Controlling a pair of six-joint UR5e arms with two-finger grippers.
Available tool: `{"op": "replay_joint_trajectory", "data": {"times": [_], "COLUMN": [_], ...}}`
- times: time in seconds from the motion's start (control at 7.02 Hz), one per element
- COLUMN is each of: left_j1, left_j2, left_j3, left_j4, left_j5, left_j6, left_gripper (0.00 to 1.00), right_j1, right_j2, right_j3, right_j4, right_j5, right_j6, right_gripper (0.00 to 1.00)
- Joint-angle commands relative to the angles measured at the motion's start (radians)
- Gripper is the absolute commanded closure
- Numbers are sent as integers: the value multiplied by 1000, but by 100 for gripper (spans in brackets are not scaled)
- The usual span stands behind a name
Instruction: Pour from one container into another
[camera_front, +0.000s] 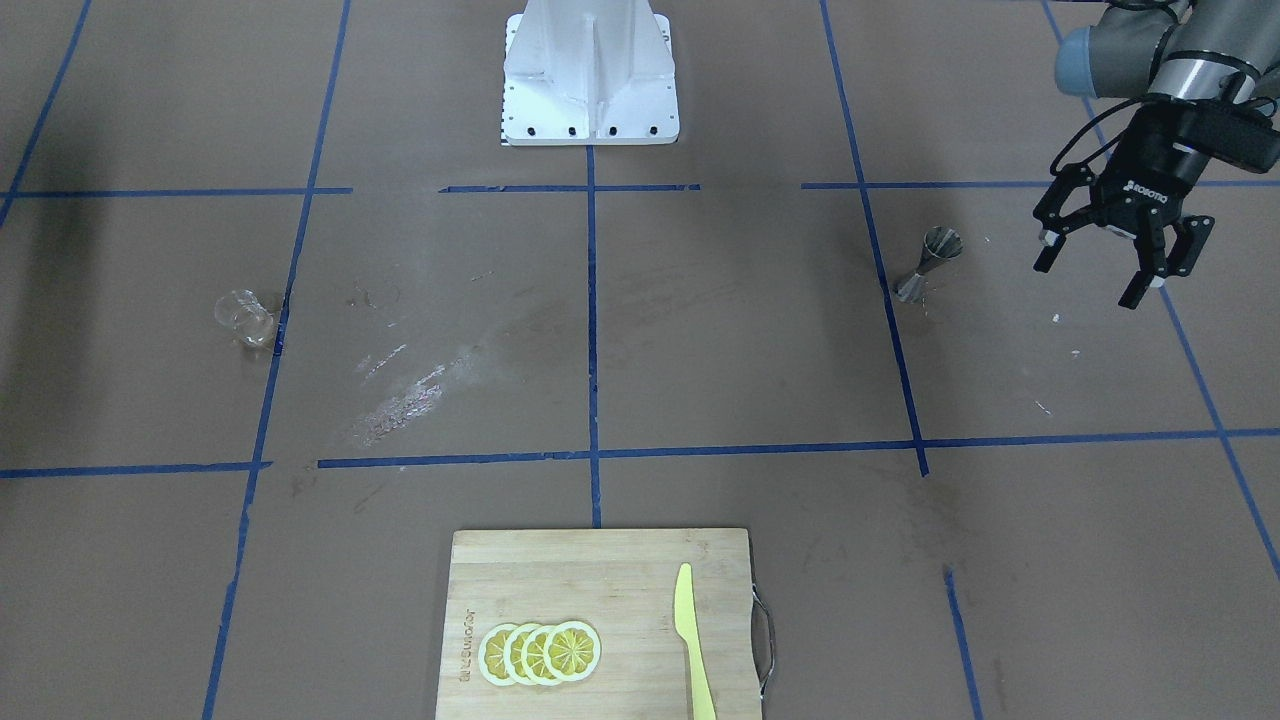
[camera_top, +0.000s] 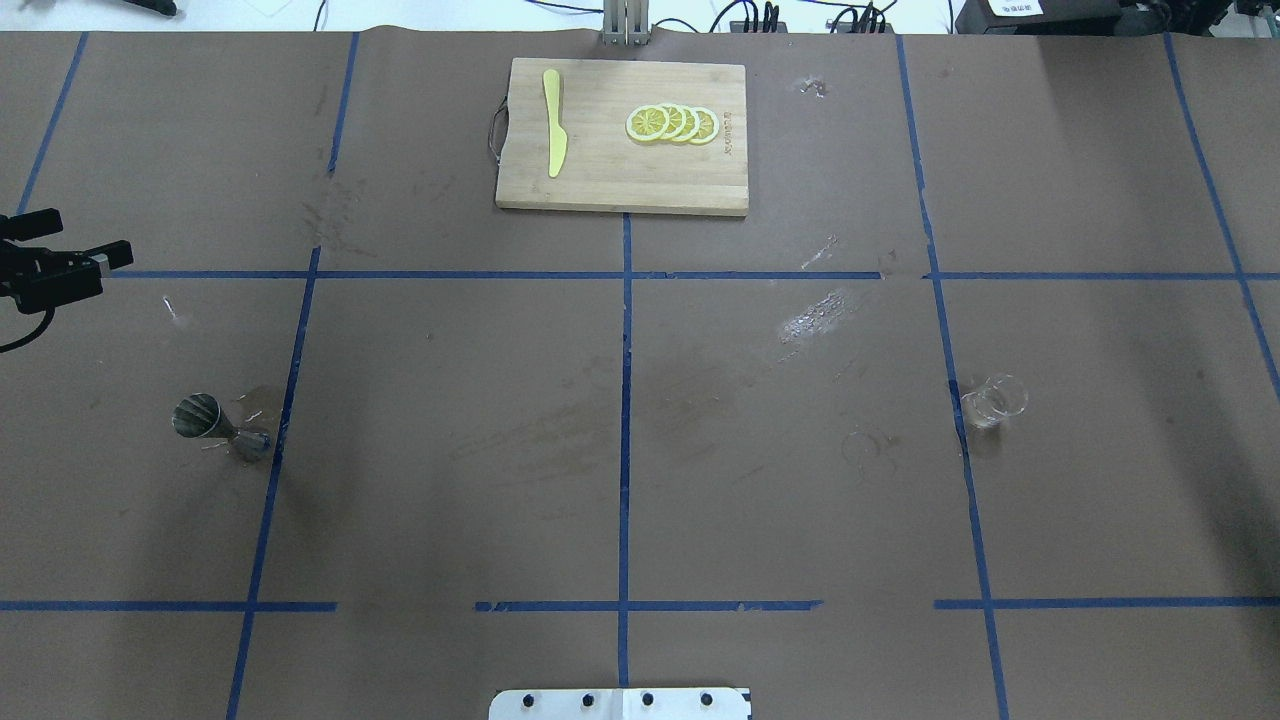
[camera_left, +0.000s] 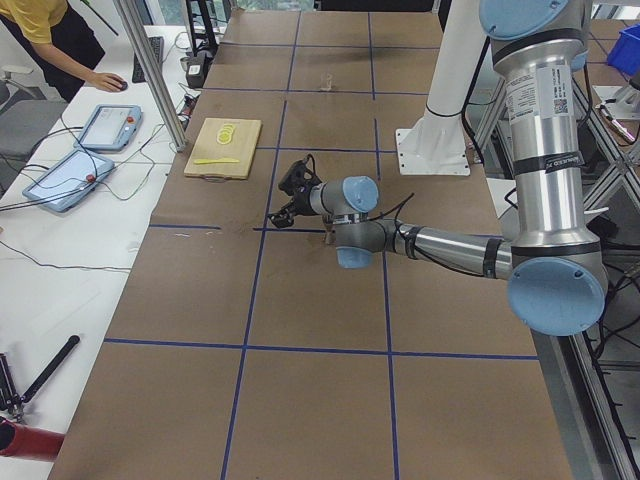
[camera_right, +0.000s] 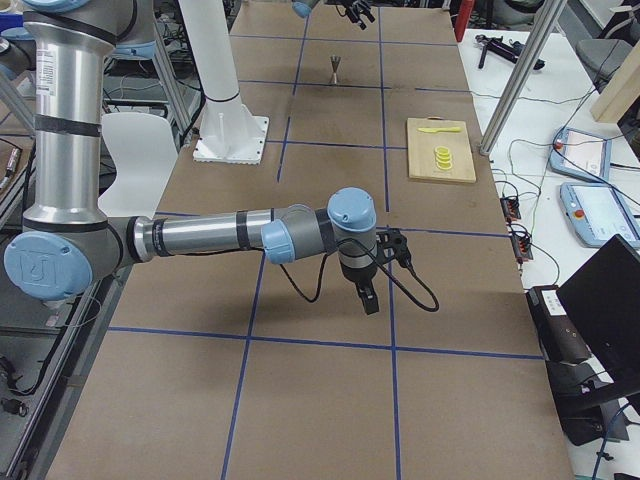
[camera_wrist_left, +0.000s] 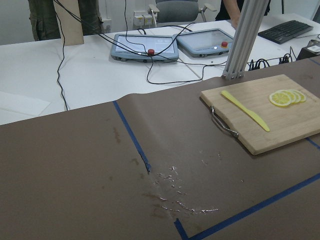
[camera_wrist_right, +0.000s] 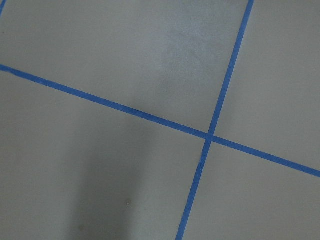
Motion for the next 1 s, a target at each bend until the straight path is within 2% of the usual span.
{"op": "replay_joint_trajectory", "data": {"times": [0.0, 0.28, 0.85], "left_j1": [210, 457, 678], "left_j2": [31, 37, 28], "left_j3": [-1, 2, 57], "left_j4": [-46, -40, -49], "left_j5": [351, 689, 966], "left_j6": [-45, -100, -139], "left_gripper": [0, 0, 0], "right_j1": [0, 0, 2], "right_j2": [-2, -2, -5], "right_j3": [0, 0, 1], "right_j4": [-1, -1, -1], "right_j5": [0, 0, 0], "right_j6": [1, 2, 2], "right_gripper": [0, 0, 0]}}
